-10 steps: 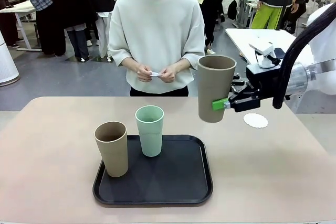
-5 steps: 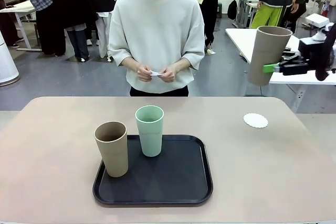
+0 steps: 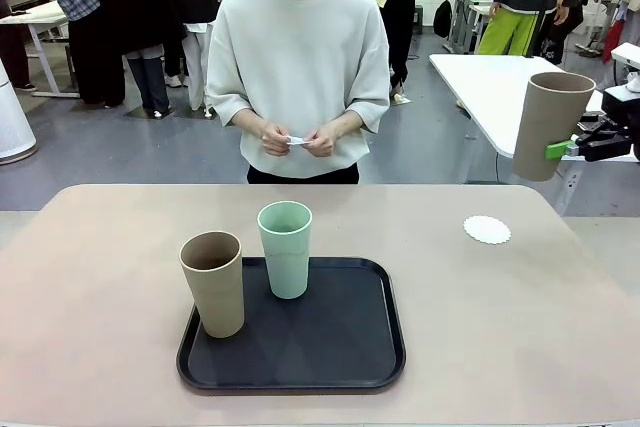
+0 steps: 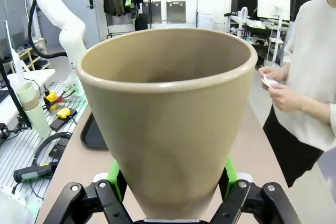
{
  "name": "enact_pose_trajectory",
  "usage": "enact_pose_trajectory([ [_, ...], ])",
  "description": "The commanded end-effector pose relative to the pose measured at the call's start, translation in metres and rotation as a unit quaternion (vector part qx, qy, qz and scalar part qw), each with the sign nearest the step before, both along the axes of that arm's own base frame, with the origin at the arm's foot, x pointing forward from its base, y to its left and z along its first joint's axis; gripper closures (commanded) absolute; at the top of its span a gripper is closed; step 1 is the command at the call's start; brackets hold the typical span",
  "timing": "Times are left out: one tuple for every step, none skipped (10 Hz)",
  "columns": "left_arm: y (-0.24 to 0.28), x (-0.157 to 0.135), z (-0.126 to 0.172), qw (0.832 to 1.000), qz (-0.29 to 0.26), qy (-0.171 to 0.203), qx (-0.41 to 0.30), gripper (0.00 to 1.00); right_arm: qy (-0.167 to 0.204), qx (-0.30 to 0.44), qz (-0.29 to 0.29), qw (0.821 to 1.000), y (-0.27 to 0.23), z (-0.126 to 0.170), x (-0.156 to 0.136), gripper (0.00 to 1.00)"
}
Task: Place coasters on the table and set cups on them.
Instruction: Pick up one Reusable plastic cup and place it on a coaster set by the human.
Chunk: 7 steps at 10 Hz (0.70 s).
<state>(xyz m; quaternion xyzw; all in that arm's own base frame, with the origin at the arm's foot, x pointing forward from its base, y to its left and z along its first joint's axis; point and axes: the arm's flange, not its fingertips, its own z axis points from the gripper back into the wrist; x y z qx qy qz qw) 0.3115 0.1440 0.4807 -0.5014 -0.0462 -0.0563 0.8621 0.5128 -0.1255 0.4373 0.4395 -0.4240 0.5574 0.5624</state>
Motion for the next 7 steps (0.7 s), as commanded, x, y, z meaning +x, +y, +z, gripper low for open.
enact_pose_trajectory([
  [0.0009, -0.0011, 0.0012, 1.000, -0.002, -0.004, -0.005, 0.00, -0.004, 0.000, 0.024, 1.000, -0.0026, 0.0007, 0.0060, 0.18],
  [0.0009, -0.0011, 0.0012, 1.000, -0.002, -0.004, -0.005, 0.00, 0.000, 0.000, 0.000, 1.000, 0.0000, 0.0000, 0.0000, 0.18],
  [0.0009, -0.0011, 0.0012, 1.000, -0.002, -0.004, -0.005, 0.00, 0.000, 0.000, 0.000, 1.000, 0.0000, 0.0000, 0.0000, 0.18],
  [0.0009, -0.0011, 0.0012, 1.000, -0.002, -0.004, -0.005, 0.00, 0.000, 0.000, 0.000, 1.000, 0.0000, 0.0000, 0.0000, 0.18],
  [0.0009, -0.0011, 0.0012, 1.000, -0.002, -0.004, -0.005, 0.00, 0.000, 0.000, 0.000, 1.000, 0.0000, 0.0000, 0.0000, 0.18],
  [0.0009, -0.0011, 0.0012, 1.000, -0.002, -0.004, -0.005, 0.00, 0.000, 0.000, 0.000, 1.000, 0.0000, 0.0000, 0.0000, 0.18],
  [0.0009, -0.0011, 0.0012, 1.000, -0.002, -0.004, -0.005, 0.00, 0.002, 0.002, 0.003, 1.000, -0.0003, -0.0017, 0.0020, 0.18],
])
